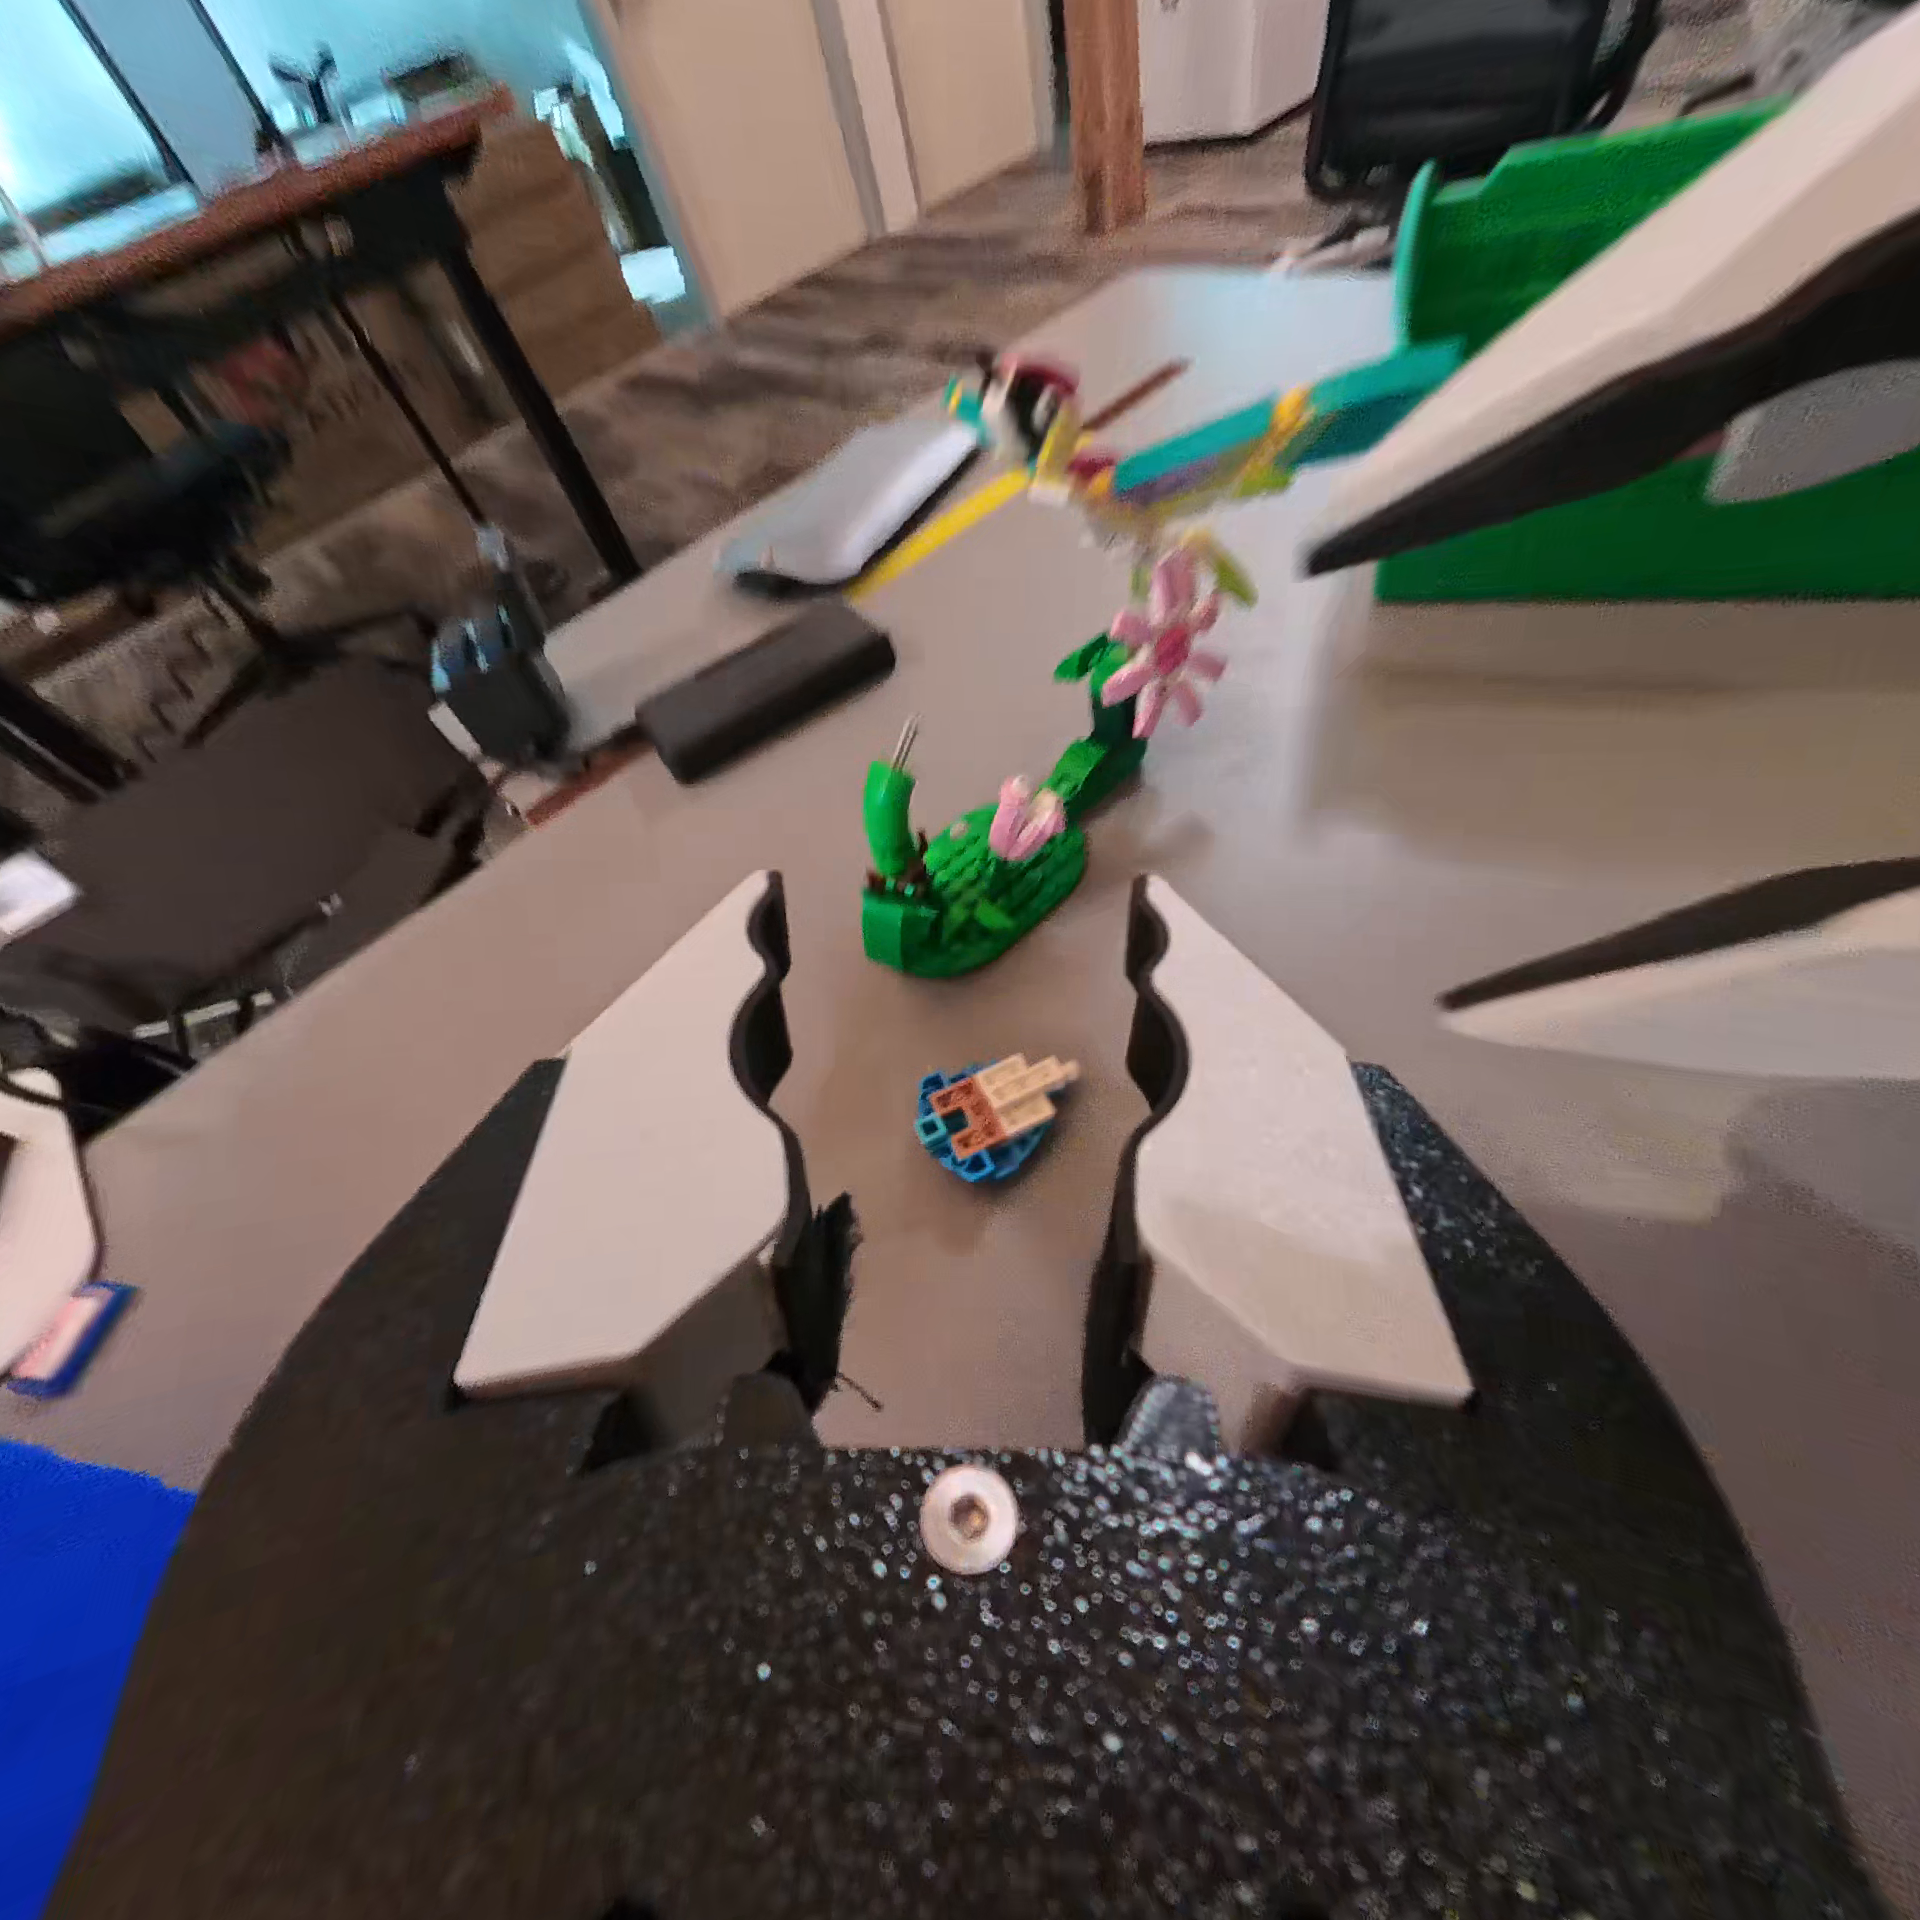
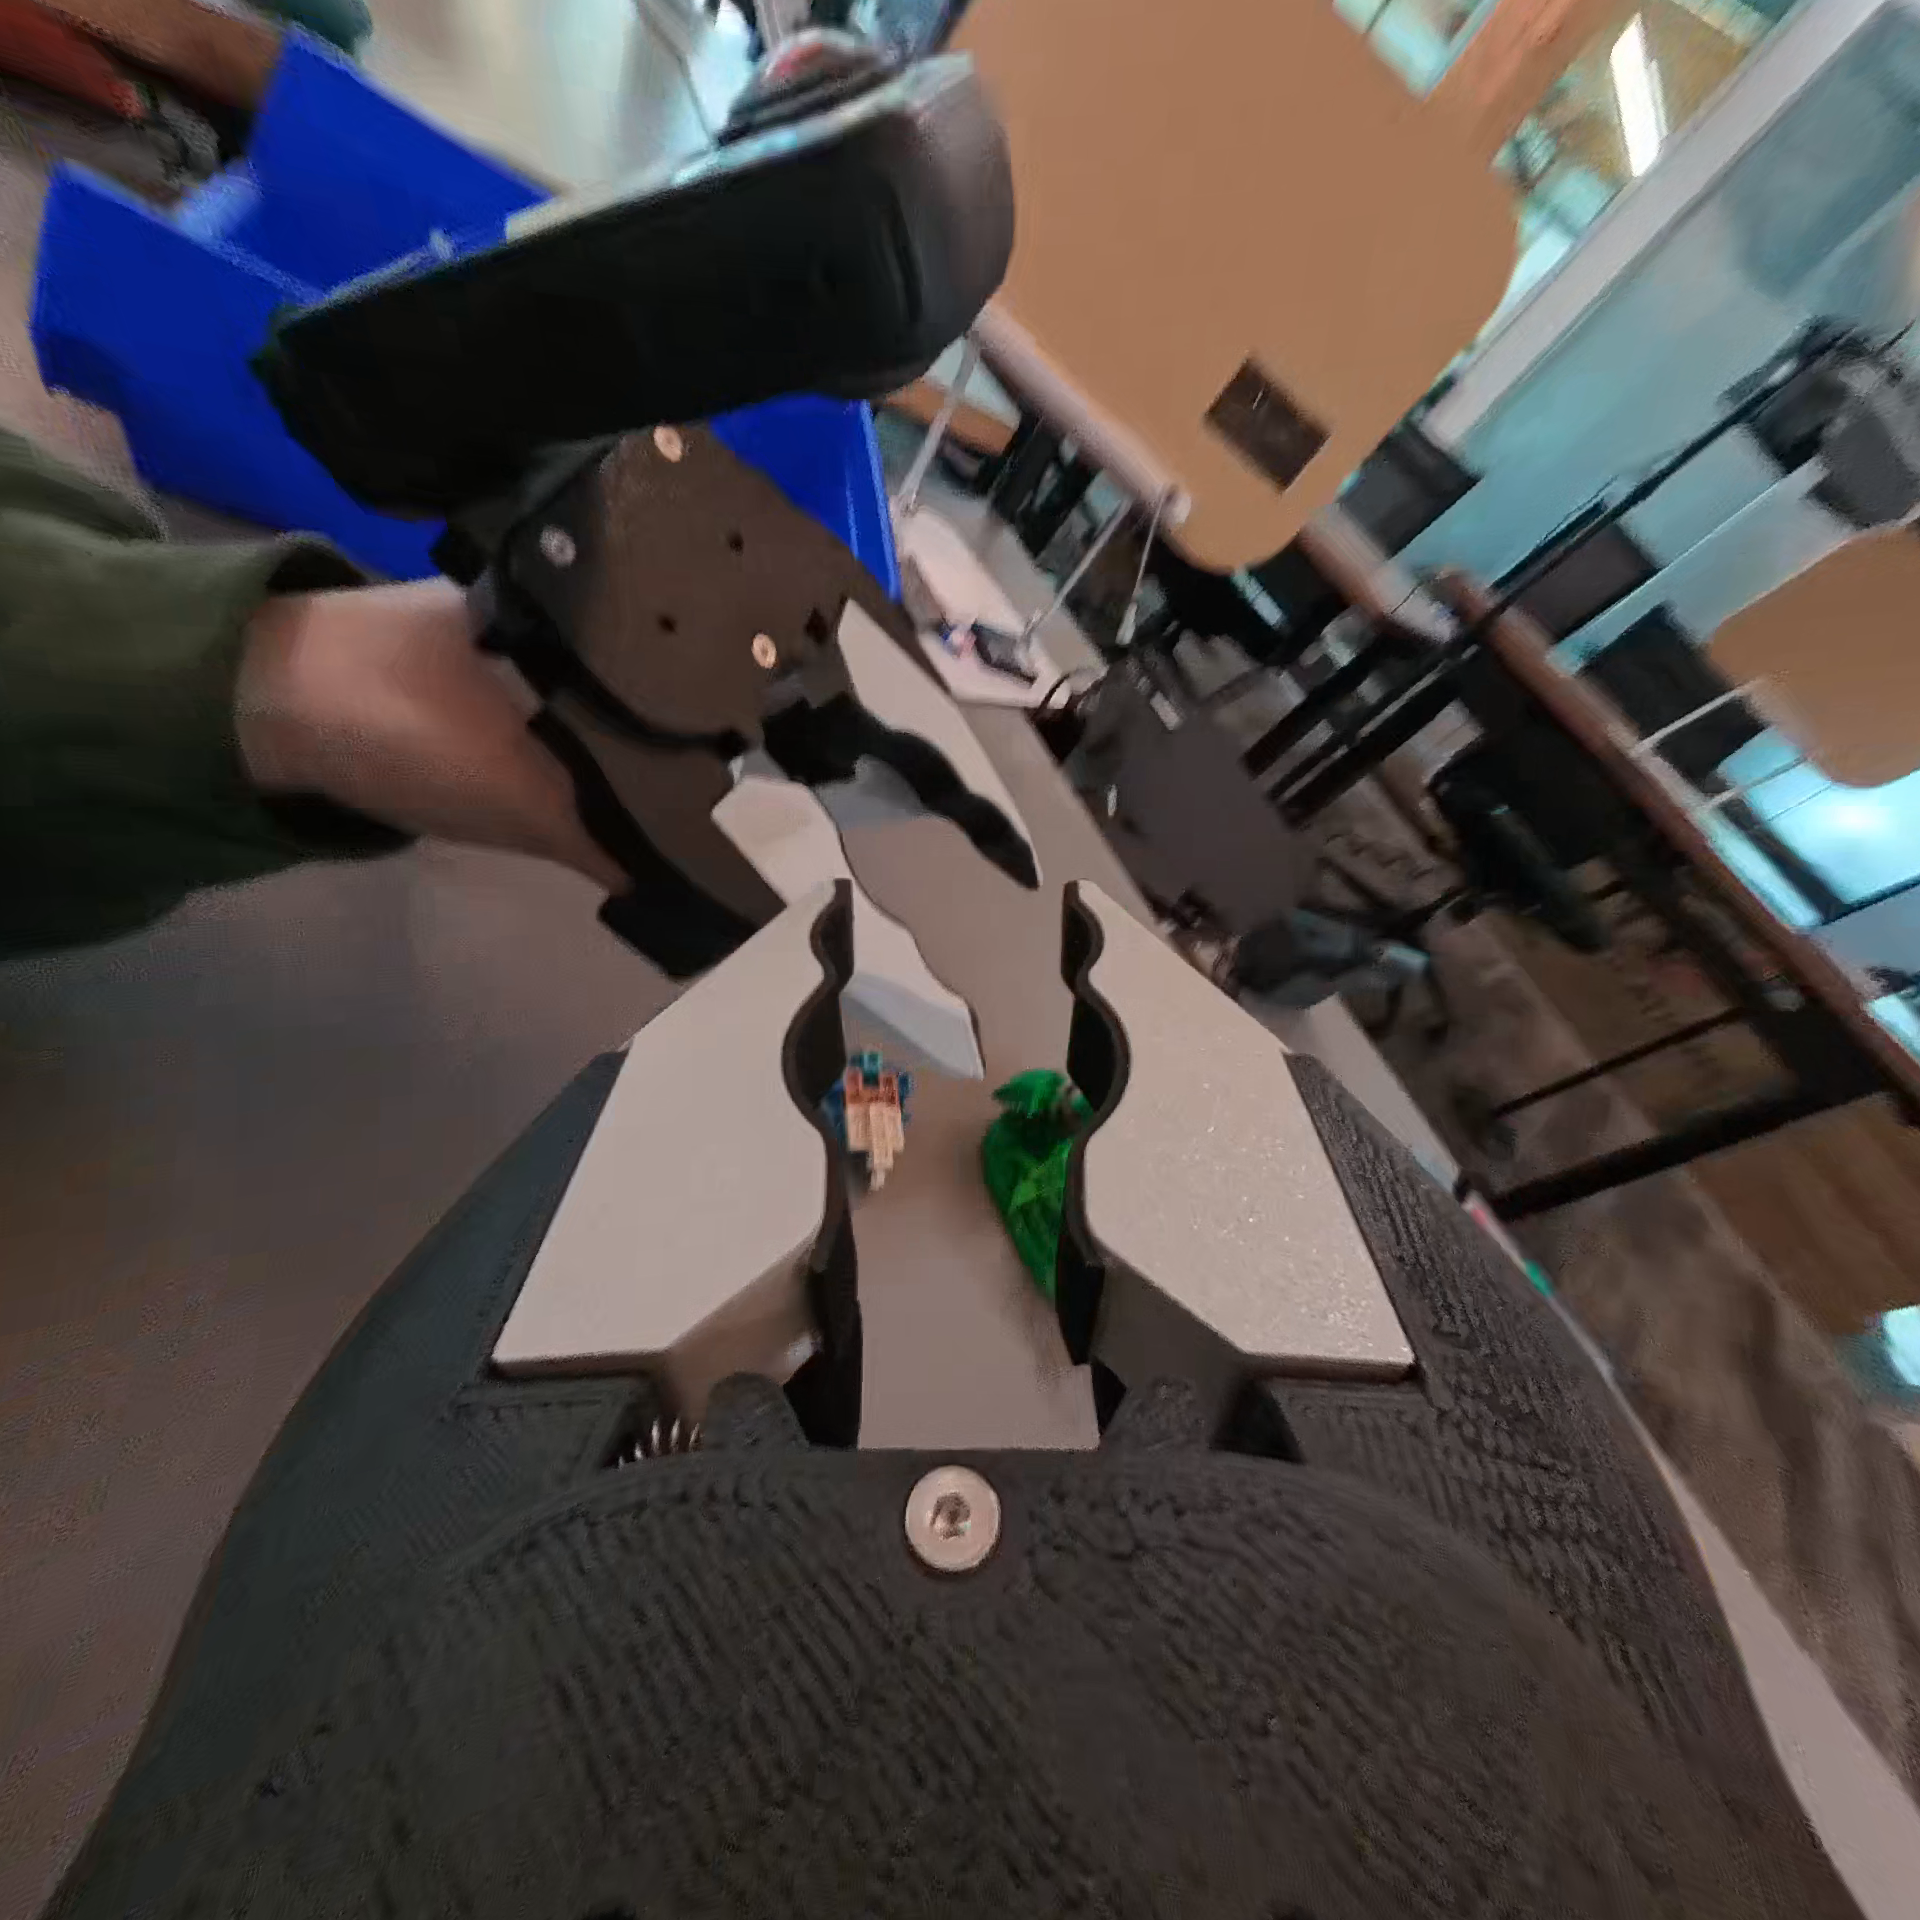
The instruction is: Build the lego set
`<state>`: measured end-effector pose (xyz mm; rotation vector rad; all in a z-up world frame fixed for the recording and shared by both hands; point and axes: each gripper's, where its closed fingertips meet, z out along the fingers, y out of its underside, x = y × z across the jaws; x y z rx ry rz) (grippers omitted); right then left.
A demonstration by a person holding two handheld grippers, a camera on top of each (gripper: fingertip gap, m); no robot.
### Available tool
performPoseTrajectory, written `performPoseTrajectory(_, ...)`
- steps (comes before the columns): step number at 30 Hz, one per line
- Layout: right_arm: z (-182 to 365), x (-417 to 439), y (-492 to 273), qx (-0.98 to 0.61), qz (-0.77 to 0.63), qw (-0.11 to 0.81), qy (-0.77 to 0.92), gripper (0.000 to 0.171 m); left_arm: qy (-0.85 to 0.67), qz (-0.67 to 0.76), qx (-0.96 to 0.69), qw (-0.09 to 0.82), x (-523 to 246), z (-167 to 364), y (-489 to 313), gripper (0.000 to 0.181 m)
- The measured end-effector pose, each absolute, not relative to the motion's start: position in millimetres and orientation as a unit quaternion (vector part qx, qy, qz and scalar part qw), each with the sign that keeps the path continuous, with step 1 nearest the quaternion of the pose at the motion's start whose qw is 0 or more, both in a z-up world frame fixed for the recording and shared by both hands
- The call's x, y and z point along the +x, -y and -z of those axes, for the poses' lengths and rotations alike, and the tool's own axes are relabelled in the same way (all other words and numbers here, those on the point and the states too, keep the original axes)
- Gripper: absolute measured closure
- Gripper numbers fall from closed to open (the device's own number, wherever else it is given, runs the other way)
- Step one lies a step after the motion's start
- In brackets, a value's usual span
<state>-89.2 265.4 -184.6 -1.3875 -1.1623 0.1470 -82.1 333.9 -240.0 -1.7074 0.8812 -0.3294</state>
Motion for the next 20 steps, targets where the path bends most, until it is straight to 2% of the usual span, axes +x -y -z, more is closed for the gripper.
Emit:
performPoseTrajectory(1, 172.8, -95.1, -257.4, -0.591, -0.067, 0.629, 0.501, 0.136, -0.379, 0.142, -0.714, 0.572, -80.4, 227.8, -324.2, 0.126)
performPoseTrajectory(3, 160.3, -104.1, -246.5, -0.572, -0.075, 0.644, 0.503, 0.137, -0.386, 0.131, -0.693, 0.595, -81.0, 208.3, -310.9, 0.133)
performPoseTrajectory(7, 158.7, -107.7, -251.0, -0.579, -0.076, 0.65, 0.487, 0.134, -0.376, 0.09, -0.672, 0.631, -92.1, 189.1, -306.1, 0.133)
performPoseTrajectory(15, 158.5, -112.2, -262.7, -0.607, -0.062, 0.646, 0.459, 0.125, -0.329, 0.05, -0.716, 0.614, -121.2, 206.4, -335.8, 0.124)
performPoseTrajectory(20, 164.4, -117.1, -263.6, -0.614, -0.073, 0.636, 0.462, 0.113, -0.323, 0.003, -0.743, 0.587, -132.6, 226.2, -350.6, 0.119)
